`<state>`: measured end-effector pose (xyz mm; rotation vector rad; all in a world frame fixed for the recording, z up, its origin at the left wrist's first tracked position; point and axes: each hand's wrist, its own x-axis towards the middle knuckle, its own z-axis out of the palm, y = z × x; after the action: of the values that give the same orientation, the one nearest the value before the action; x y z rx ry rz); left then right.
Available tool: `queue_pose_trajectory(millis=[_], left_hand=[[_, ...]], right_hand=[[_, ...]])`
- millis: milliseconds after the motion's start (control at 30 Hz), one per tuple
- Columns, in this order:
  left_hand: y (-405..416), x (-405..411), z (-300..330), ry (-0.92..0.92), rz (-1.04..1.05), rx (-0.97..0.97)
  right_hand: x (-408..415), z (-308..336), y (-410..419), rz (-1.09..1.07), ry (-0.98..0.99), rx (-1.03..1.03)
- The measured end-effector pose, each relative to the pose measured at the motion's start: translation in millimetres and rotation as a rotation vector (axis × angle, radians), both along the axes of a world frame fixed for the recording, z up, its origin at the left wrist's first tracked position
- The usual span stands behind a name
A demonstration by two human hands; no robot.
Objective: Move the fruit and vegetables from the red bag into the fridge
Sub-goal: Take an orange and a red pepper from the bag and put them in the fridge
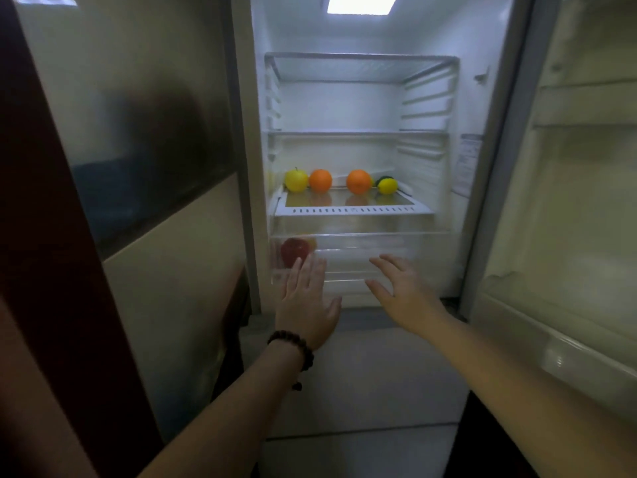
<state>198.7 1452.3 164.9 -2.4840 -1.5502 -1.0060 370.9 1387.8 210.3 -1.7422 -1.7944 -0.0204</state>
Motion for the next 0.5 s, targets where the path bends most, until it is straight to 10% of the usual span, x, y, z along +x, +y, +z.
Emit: queue_pose_trajectory(millis=[500], left_hand=[[-151, 64, -41, 0.087, -0.246, -0.135]], right_hand=[[33, -60, -174, -0.321, -0.002, 0.034]])
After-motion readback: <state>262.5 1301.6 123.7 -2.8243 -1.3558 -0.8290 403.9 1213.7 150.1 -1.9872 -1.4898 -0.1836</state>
